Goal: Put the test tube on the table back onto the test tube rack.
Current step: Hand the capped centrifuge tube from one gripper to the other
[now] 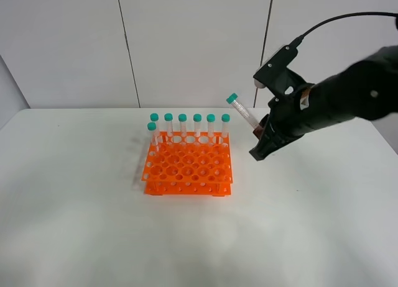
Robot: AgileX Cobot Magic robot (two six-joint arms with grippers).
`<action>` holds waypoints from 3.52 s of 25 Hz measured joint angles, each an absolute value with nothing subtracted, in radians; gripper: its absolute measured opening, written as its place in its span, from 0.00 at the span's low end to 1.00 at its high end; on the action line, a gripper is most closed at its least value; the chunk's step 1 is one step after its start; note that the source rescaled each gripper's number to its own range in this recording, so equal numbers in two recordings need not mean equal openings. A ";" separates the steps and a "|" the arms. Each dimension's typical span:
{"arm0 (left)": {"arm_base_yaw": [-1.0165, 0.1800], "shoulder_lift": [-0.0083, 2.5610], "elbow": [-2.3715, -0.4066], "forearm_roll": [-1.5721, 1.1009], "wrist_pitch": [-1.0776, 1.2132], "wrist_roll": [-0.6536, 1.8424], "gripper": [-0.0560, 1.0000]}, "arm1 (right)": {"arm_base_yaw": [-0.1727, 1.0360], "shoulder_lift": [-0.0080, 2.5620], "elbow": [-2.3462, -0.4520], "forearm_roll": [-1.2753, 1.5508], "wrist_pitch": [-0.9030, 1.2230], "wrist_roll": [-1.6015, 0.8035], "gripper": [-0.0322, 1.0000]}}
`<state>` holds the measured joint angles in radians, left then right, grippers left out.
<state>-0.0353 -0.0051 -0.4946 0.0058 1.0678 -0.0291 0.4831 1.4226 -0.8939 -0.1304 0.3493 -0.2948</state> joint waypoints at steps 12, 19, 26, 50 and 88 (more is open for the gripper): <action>-0.035 -0.005 -0.495 0.006 1.068 -0.029 0.84 | 0.529 0.956 -0.352 0.000 -0.347 -0.128 0.05; -0.035 -0.005 -0.495 0.006 1.068 -0.029 0.84 | 0.529 0.948 -0.267 -0.289 -0.495 0.207 0.05; -0.035 -0.005 -0.495 0.006 1.068 -0.029 0.84 | 0.529 0.948 -0.263 -0.829 -0.536 0.636 0.05; -0.035 -0.005 -0.507 0.000 1.048 0.034 0.84 | 0.529 0.948 -0.262 -1.055 -0.641 0.718 0.05; -0.538 0.804 -0.549 -1.706 0.614 1.781 0.84 | 0.529 0.948 -0.262 -0.980 -0.606 0.587 0.05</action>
